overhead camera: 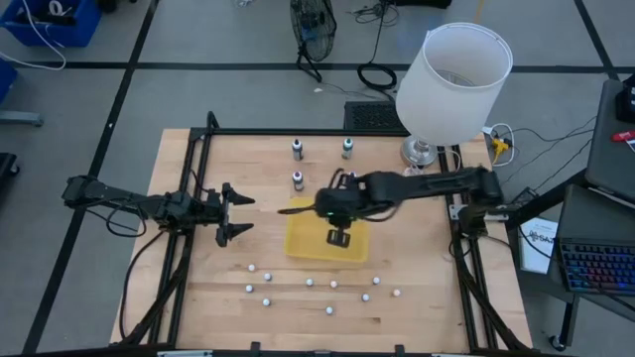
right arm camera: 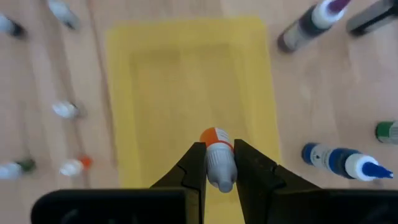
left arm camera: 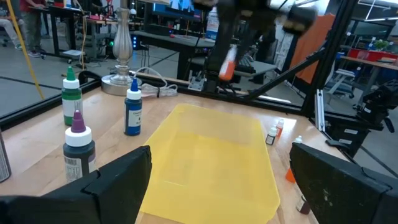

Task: Pick & Place food coloring
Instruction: Put the yellow food coloring bottle into the yellow container

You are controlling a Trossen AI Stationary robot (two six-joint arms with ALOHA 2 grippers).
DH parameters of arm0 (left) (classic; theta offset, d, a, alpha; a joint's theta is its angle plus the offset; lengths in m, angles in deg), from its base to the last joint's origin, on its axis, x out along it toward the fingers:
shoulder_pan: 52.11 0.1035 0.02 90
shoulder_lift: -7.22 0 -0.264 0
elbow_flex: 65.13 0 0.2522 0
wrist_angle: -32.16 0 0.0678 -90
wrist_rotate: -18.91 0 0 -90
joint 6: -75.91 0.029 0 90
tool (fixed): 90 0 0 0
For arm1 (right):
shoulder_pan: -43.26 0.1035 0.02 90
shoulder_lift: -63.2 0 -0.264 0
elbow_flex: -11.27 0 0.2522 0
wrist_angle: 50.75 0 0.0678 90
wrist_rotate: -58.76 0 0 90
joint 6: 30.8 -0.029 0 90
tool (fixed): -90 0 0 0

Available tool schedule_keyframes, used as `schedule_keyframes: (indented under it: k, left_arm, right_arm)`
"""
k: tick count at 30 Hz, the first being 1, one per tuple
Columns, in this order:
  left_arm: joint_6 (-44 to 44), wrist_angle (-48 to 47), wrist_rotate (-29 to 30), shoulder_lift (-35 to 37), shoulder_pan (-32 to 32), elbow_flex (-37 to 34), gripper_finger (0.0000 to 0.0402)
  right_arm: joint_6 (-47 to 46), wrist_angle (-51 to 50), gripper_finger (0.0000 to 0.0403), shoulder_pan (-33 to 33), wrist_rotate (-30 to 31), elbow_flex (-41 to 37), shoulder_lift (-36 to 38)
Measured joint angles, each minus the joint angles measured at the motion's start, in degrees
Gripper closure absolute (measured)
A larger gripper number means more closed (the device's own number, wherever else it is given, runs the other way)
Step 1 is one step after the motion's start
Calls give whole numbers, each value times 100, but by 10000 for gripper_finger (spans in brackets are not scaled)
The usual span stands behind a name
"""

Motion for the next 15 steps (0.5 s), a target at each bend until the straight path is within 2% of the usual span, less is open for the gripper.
schedule_keyframes:
  k: [5, 11, 15]
  left_arm:
    - [0, 0, 0, 0, 0, 0, 23]
    - [-1, -1, 0, 1, 1, 0, 23]
    - [0, 0, 0, 1, -1, 0, 23]
  right_arm:
    - [249, -133, 356, -73, -491, -171, -563]
    - [371, 499, 356, -103, -514, -1130, -667]
    - [358, 576, 356, -176, -505, -1565, -658]
